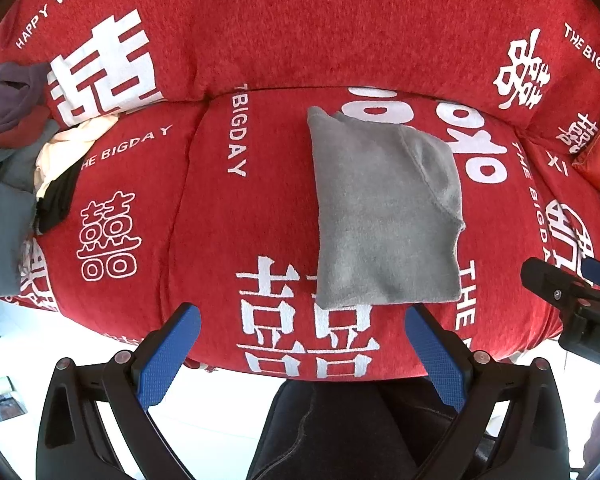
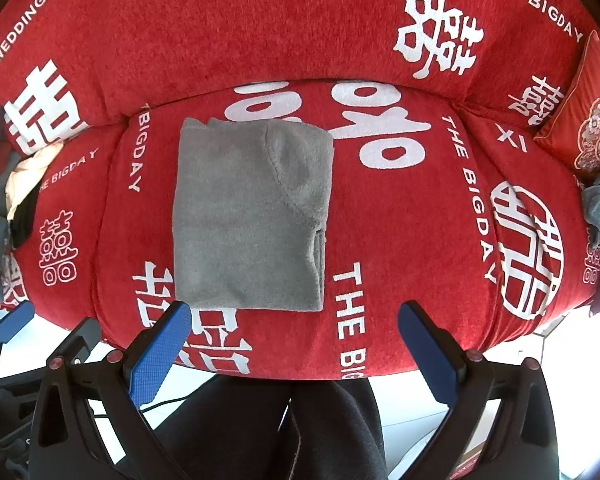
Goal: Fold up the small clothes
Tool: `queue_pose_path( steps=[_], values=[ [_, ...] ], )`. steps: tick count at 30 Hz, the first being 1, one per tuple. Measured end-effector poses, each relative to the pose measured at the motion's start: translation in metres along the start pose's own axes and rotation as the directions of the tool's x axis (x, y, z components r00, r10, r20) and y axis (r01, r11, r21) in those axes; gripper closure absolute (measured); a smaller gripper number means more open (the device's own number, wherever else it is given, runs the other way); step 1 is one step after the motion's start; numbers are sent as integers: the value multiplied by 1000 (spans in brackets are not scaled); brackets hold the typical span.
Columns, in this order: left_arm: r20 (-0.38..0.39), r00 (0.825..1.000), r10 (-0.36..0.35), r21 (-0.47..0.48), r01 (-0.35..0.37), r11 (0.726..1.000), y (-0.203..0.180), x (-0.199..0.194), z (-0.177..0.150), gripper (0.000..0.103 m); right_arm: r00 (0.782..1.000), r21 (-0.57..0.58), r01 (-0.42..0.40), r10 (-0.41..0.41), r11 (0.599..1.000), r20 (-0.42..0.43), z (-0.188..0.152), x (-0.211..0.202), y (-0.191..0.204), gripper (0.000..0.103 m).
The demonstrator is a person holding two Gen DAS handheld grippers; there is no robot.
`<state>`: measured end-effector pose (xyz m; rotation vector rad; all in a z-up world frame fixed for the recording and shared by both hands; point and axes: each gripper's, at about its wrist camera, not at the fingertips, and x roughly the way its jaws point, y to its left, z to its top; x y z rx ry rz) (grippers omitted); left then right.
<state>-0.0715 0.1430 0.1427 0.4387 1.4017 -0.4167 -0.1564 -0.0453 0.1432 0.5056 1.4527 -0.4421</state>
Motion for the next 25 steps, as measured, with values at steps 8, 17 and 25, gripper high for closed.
queue_pose_path(
  steps=[8,17,25],
  values=[
    [11,1000,0,21,-1,1000,-3,0,1,1,1000,3,0,0,1000,1,1,-1,0,0],
    [31,999,13,33,-14,999,-5,2,5,1,1000,2,2,-2,1000,1,3,-1,1,0],
    [87,996,3,49,-8,999,-4,-4,8,1,1000,0,8,-8,1000,-4,8,3,3,0]
  ],
)
